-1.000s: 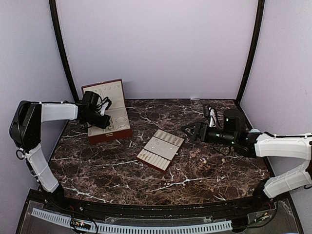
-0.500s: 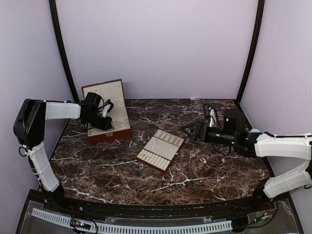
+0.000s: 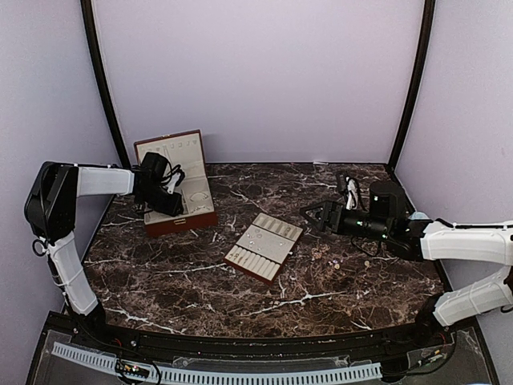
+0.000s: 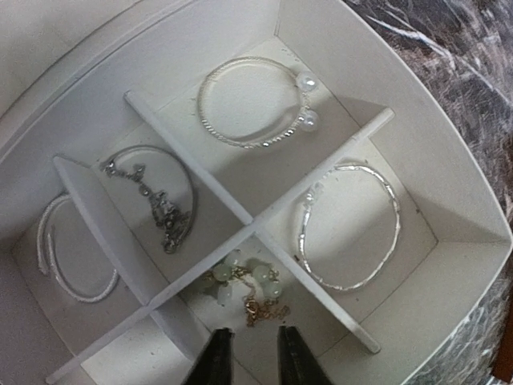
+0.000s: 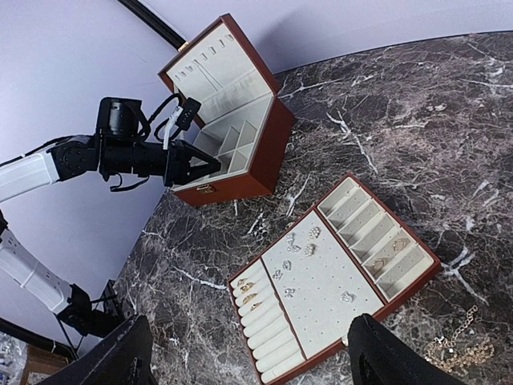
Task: Organize the mixed jewelry
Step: Place the bracelet in the larger divider.
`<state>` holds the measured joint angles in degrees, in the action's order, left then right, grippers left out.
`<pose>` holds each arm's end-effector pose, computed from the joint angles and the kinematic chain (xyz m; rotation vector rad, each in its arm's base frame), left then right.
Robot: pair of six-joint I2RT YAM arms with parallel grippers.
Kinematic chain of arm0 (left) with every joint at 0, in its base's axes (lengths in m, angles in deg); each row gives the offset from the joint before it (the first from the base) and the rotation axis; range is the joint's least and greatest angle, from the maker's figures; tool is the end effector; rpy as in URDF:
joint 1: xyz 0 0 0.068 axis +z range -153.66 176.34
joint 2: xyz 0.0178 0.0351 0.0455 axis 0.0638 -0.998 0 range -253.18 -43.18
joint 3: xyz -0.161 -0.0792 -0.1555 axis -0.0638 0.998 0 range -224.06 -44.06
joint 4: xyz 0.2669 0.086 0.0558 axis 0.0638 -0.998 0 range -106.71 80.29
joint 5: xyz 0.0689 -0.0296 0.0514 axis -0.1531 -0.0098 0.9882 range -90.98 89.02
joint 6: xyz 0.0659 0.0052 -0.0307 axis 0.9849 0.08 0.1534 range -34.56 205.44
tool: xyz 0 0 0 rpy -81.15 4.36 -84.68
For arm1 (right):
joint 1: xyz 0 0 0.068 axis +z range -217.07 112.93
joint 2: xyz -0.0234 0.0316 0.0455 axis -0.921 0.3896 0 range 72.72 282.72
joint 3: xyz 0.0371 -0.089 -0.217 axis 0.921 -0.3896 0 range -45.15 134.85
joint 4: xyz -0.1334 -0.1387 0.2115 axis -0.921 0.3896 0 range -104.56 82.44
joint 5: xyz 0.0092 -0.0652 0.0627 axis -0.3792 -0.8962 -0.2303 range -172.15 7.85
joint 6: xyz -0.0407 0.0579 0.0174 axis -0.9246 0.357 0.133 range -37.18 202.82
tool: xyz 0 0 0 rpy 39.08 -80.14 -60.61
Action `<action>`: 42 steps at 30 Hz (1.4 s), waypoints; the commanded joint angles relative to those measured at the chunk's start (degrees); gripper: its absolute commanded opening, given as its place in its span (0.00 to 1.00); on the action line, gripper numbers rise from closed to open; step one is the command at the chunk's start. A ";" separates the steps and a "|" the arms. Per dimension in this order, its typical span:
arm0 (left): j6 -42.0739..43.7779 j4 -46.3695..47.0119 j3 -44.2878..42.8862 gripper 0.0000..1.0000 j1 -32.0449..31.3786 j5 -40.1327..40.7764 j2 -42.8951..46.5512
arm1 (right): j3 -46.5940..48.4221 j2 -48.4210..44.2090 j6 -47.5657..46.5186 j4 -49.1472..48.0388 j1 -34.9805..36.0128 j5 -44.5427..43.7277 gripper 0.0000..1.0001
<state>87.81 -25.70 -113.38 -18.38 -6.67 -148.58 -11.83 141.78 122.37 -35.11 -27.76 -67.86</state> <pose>0.4020 -0.1119 0.1156 0.4115 2.4517 -0.2148 0.2396 0.2155 0.1814 -0.1866 1.9916 1.1599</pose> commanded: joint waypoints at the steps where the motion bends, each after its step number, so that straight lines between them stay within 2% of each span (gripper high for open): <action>1: -0.91 -1.49 -1.56 0.34 0.33 1.46 0.34 | -0.68 -1.03 0.25 -1.85 -0.29 -1.01 0.86; 4: -1.24 -1.50 -1.61 0.45 0.33 2.06 0.77 | -0.71 -1.20 0.31 -1.86 -0.29 -1.12 0.86; 11: -1.41 -0.26 -0.68 0.59 0.38 2.91 2.97 | -0.78 -1.84 0.34 -1.52 -0.31 -1.53 0.86; 17: -1.58 2.82 1.62 0.77 0.32 4.75 7.55 | -0.74 -2.30 0.02 -0.71 -0.30 -2.25 0.86; 21: -2.01 5.62 3.41 0.82 0.35 7.08 10.74 | 0.25 -2.52 -0.96 1.59 -0.29 -3.23 0.86; 29: -4.80 9.76 5.58 0.83 0.31 8.56 16.82 | 2.65 -2.52 -3.47 8.29 -0.31 -4.76 0.86; 36: -4.68 14.61 9.57 0.82 0.24 -0.13 25.16 | 4.64 -3.18 -6.34 15.21 -0.33 -6.88 0.83; 39: -5.30 14.02 8.17 0.82 -0.26 -4.40 27.36 | 6.31 -2.62 -7.53 19.71 -0.21 -8.73 0.78; 42: -5.73 12.61 4.07 0.81 -3.43 -6.87 29.20 | 6.92 -1.82 -7.10 23.53 -0.20 -10.20 0.73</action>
<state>83.07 -13.70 -105.09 -18.99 -7.59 -122.70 -7.18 139.61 116.27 -17.45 -27.76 -74.75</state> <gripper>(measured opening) 0.812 0.758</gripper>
